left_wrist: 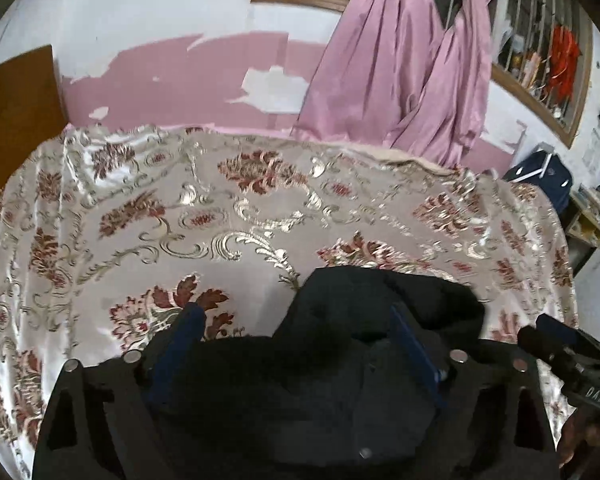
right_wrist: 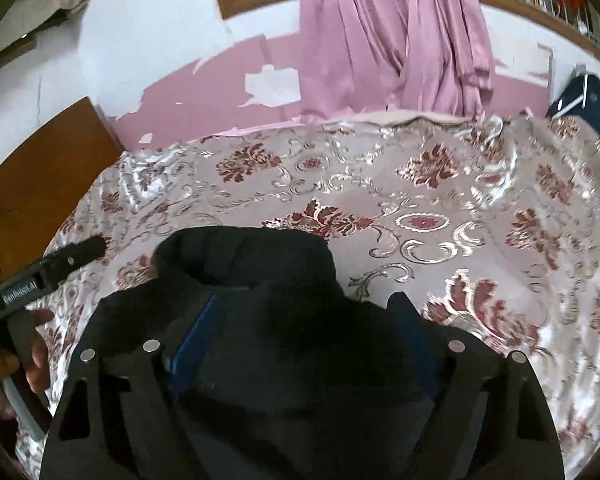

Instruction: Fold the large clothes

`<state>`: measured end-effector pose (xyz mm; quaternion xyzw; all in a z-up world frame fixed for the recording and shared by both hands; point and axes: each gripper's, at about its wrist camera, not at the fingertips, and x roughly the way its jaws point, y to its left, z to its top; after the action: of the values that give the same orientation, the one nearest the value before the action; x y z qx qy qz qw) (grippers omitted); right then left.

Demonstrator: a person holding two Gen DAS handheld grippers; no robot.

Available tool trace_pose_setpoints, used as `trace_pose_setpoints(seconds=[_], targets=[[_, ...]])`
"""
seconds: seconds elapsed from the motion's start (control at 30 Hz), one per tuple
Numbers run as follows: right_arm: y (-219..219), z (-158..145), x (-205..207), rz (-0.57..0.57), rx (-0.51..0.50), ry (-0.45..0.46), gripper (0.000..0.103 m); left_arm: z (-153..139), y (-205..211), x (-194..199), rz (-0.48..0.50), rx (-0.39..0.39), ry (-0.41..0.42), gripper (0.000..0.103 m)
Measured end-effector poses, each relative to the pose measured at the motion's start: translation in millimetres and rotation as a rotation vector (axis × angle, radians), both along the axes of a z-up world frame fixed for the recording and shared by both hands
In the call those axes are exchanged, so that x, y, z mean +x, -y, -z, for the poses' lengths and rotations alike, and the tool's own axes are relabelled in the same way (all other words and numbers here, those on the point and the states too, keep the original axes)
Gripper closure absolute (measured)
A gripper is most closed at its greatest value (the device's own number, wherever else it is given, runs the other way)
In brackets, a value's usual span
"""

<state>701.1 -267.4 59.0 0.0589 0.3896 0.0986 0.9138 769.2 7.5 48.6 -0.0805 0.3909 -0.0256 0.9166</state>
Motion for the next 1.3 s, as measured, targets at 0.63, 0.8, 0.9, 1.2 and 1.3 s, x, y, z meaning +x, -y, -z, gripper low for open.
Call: trace_pose_setpoints(seconds=[0.63, 0.8, 0.9, 1.2, 1.3], targets=[[12, 61, 33, 0.027, 0.152, -0.021, 0.095, 41, -26, -1, 0.068, -0.09, -0.002, 0.095], [21, 53, 0, -0.041, 0.119, 0.043, 0.098, 43, -43, -31, 0.1, -0.137, 0.012, 0.096], [28, 52, -21, -0.065, 0.092, 0.07, 0.099, 46, -50, -49, 0.13, -0.168, 0.009, 0.097], [28, 76, -57, -0.109, 0.004, 0.078, 0.099, 87, -50, -68, 0.163, -0.145, -0.061, 0.097], [27, 92, -57, -0.104, -0.002, 0.049, 0.099, 105, -47, -72, 0.153, -0.147, -0.076, 0.097]])
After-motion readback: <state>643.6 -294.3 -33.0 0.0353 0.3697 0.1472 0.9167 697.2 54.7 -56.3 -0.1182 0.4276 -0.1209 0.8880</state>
